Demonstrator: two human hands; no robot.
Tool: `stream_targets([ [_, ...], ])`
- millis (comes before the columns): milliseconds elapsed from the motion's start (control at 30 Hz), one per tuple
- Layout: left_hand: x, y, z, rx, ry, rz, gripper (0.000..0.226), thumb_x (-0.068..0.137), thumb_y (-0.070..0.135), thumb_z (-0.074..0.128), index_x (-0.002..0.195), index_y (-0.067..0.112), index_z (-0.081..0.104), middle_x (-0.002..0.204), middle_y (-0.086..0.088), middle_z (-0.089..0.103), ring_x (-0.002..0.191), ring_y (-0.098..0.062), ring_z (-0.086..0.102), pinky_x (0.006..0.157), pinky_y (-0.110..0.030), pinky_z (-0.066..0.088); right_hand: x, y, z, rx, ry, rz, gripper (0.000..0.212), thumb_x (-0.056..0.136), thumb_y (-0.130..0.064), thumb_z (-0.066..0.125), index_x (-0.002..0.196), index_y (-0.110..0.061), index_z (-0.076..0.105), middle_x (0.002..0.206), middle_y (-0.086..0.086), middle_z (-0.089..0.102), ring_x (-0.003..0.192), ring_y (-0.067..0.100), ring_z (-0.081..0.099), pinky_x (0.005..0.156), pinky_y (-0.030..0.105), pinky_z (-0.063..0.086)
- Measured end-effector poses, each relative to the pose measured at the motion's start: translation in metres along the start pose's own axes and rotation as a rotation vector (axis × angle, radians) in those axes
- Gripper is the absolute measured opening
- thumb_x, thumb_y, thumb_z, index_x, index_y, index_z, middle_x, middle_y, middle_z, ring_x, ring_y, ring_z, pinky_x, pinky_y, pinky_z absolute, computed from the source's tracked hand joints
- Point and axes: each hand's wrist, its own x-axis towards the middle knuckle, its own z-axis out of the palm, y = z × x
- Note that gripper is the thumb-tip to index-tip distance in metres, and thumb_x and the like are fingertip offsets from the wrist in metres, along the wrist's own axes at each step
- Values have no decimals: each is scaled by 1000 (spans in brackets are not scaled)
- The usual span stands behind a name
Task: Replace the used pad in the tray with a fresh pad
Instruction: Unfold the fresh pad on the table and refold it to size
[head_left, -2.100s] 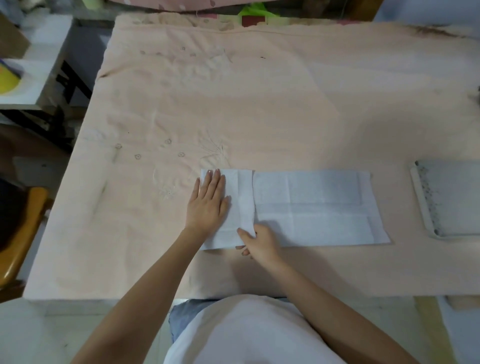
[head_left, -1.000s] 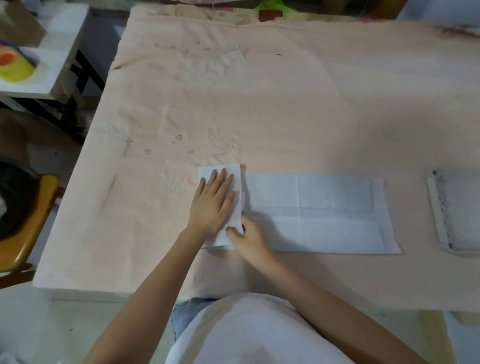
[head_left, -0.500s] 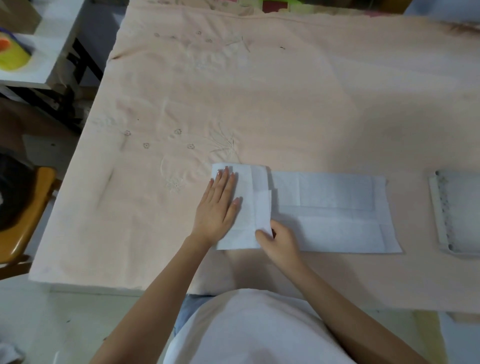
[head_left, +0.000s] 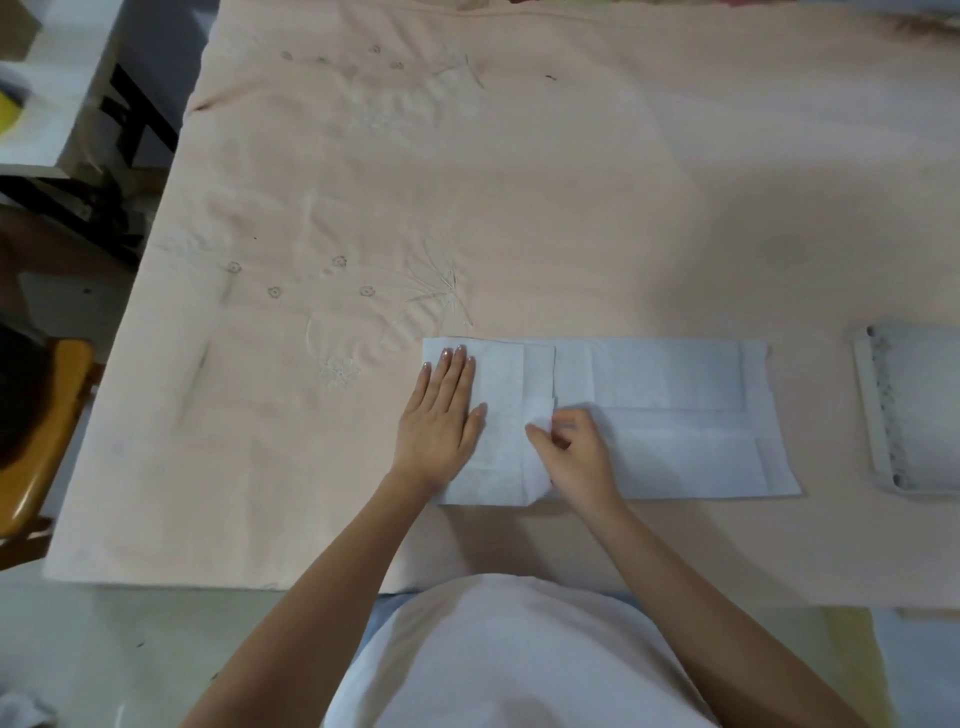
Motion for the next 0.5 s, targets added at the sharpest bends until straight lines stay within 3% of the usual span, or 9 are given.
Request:
stream_targets([
  [133, 1, 2, 0, 10, 13, -8, 61, 99, 38, 22, 147, 1, 27, 155, -12, 24, 145, -23, 16, 120, -37, 9, 25, -26, 1, 71, -22, 31, 31, 81, -32, 72, 98, -12, 55, 80, -3, 64, 72, 8, 63, 66, 28, 49],
  [200, 2, 4, 1, 10, 16, -21, 61, 99, 39, 22, 147, 1, 28, 155, -13, 24, 145, -23, 17, 120, -37, 9, 35, -34, 2, 56, -57, 6, 19, 84, -26, 69, 80, -11, 58, 64, -6, 57, 56, 3, 55, 55, 21, 41],
  [300, 2, 6, 2, 8, 16, -25, 61, 100, 40, 19, 146, 0, 28, 155, -13, 25, 145, -22, 18, 119, -38, 9, 42, -35, 1, -33, -43, -12, 38, 85, -22, 64, 59, -16, 38, 54, -4, 38, 50, 10, 38, 52, 25, 29],
  [367, 2, 4, 3, 13, 14, -23, 63, 101, 41, 13, 147, 1, 28, 155, -12, 24, 145, -22, 17, 119, -38, 9, 44, -33, -1, -65, -35, -28, 40, 85, -24, 64, 60, -16, 34, 55, -1, 34, 52, 12, 34, 53, 27, 27],
  [500, 2, 3, 5, 16, 24, -15, 62, 101, 42, 11, 147, 4, 28, 156, -11, 22, 145, -23, 16, 120, -38, 9, 42, -30, 3, 15, -47, -19, 34, 81, -27, 70, 71, -3, 47, 66, 8, 48, 61, 17, 46, 57, 29, 37],
])
